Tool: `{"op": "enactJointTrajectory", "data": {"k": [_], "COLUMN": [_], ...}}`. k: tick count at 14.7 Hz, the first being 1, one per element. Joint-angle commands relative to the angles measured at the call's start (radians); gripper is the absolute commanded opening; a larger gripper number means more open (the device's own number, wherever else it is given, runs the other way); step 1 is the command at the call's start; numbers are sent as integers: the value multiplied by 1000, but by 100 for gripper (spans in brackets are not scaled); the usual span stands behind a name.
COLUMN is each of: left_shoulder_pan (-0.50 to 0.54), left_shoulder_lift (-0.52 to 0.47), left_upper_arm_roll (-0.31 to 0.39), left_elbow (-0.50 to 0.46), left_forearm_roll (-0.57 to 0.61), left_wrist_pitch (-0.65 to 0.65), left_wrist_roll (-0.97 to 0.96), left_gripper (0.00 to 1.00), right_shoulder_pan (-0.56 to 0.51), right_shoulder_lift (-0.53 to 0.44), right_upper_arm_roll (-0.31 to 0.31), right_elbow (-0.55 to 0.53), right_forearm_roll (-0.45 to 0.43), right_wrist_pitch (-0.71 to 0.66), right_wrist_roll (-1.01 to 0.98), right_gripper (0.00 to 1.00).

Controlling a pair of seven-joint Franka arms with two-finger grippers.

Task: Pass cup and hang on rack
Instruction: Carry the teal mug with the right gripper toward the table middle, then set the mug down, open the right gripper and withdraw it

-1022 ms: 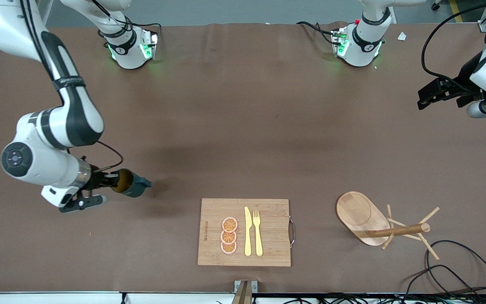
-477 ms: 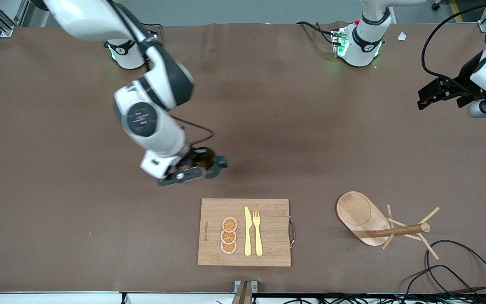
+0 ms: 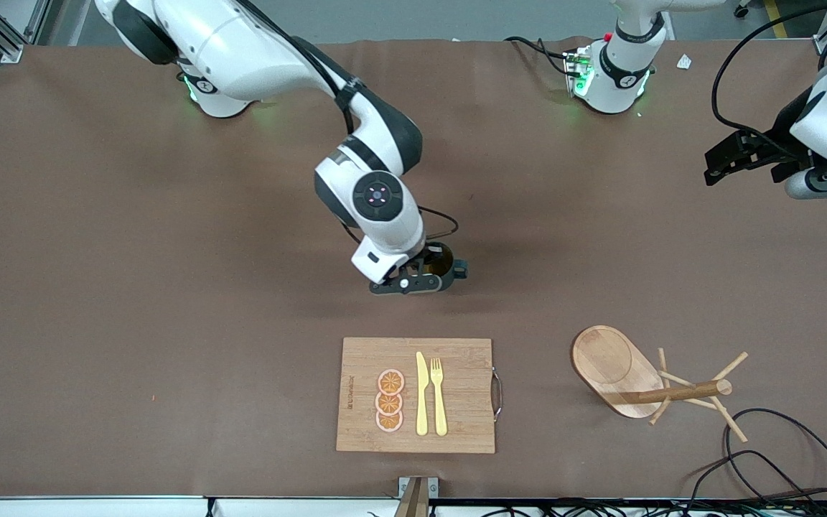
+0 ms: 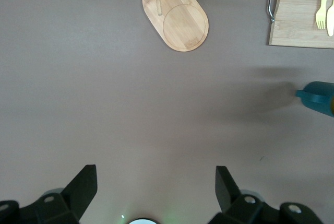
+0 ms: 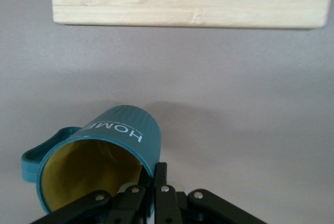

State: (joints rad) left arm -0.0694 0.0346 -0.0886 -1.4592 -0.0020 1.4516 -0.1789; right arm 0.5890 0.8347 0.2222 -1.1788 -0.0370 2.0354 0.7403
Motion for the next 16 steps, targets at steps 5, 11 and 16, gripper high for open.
{"op": "enactJointTrajectory", "data": {"k": [5,11,16], "left_shoulder_pan": [-18,-15,-4], "left_shoulder_lift": [7,1,2], "left_upper_arm_roll": [0,0,1], "left_elbow": [28,26,26], "left_forearm_roll": [-12,-13,-15], "left_wrist_pitch": [-11,-17,-16], "left_wrist_roll": [15,12,16], "left_gripper": [100,100,100], "right_shoulder_pan": [100,132,112], "right_shoulder_lift": [110,139,120], "right_upper_arm_roll": [-66,-98,-100], "right_elbow": [131,130,130], "right_forearm_roll": [-8,-8,-8], "right_wrist_pitch": [19,42,32], "right_wrist_roll": [208,231,228], "right_gripper": [1,10,100]}}
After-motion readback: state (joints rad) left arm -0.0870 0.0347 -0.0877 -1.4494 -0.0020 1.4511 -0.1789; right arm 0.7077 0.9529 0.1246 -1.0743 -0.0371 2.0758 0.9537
